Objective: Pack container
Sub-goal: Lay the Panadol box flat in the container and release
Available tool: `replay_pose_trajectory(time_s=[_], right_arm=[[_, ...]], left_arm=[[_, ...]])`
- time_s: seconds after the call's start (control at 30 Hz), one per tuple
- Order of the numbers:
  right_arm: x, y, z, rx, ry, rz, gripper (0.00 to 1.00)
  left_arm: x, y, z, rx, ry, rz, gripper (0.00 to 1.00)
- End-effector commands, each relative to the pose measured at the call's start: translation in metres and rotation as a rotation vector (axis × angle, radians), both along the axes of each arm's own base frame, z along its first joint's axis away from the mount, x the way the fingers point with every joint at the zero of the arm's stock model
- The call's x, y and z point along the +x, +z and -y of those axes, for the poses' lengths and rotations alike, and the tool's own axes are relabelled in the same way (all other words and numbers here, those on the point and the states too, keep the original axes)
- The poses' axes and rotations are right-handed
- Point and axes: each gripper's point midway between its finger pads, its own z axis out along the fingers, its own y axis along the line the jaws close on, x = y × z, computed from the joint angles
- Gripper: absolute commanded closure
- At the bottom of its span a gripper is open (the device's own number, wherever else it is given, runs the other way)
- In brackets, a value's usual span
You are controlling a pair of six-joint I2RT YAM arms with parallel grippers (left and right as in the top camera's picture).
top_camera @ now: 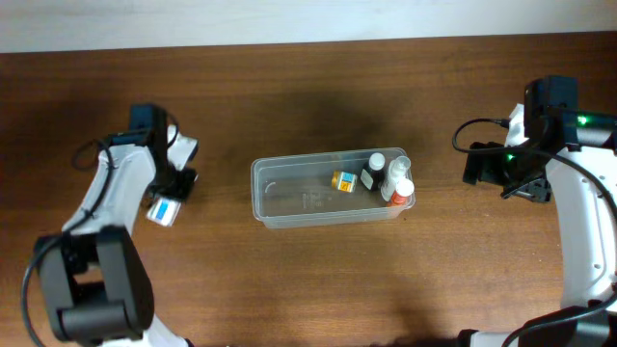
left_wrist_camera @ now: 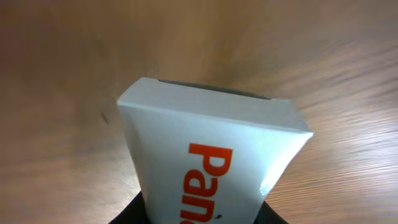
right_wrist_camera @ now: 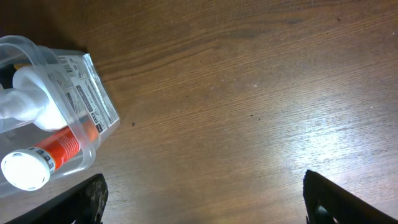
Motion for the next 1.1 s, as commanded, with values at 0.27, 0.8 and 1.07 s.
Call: replay_pose_trajectory(time_s=[0.27,0.8,1.07], right_arm=[[0.000,-0.002,0.001,0.003,-0.005,-0.005,0.07],[0.000,-0.002,0.001,0.003,-0.005,-0.005,0.07],[0.000,-0.002,0.001,0.003,-0.005,-0.006,0.07]], left_arm=[[0.014,0.128,0.180,-0.240,-0.432,0.358,0.71],[-0.016,0.058,0.280,-0.228,-0.771,0.208,0.63],[-0.015,0.024,0.276,-0.188,-0.760,0.129,0.43]])
